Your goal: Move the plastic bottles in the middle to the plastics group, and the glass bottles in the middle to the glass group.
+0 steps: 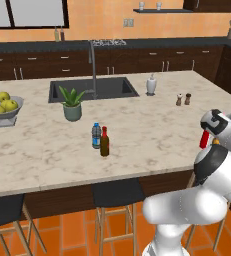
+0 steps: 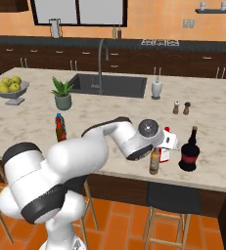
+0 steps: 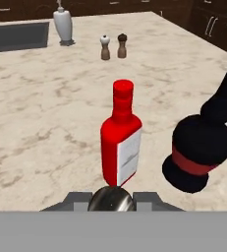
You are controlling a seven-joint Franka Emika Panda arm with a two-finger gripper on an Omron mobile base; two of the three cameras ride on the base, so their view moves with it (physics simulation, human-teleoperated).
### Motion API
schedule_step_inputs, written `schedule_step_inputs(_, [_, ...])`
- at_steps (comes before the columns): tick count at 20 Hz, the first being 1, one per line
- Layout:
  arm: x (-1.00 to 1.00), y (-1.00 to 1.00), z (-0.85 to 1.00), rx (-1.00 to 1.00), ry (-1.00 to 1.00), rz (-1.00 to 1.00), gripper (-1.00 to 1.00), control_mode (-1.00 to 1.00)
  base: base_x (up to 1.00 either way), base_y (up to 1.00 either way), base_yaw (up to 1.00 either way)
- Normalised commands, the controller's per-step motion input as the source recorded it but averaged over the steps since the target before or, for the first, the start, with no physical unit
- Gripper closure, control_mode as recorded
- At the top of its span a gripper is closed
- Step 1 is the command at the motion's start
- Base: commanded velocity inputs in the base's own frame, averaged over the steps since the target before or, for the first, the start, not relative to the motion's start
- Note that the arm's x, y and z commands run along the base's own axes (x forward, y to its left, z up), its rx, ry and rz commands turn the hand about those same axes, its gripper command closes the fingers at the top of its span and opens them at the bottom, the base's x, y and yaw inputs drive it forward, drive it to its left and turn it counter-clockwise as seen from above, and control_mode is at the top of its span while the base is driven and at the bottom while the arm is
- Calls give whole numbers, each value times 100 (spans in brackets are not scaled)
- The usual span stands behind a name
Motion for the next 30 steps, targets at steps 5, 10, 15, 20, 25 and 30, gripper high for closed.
schedule_step_inputs(5, [0,-35,0,0,0,0,100,-100,0,0,0])
schedule_step_inputs(10, [7,-11,-4,0,0,0,100,-100,0,0,0])
schedule_step_inputs(15, [15,-9,-7,0,-3,0,100,-100,0,0,0])
schedule_step_inputs(20, [16,-5,-10,0,-1,0,100,-100,0,0,0])
schedule_step_inputs(25, [7,-7,-22,0,-1,0,100,-100,0,0,0])
schedule_step_inputs(30, [0,-1,-31,0,-1,0,100,-100,0,0,0])
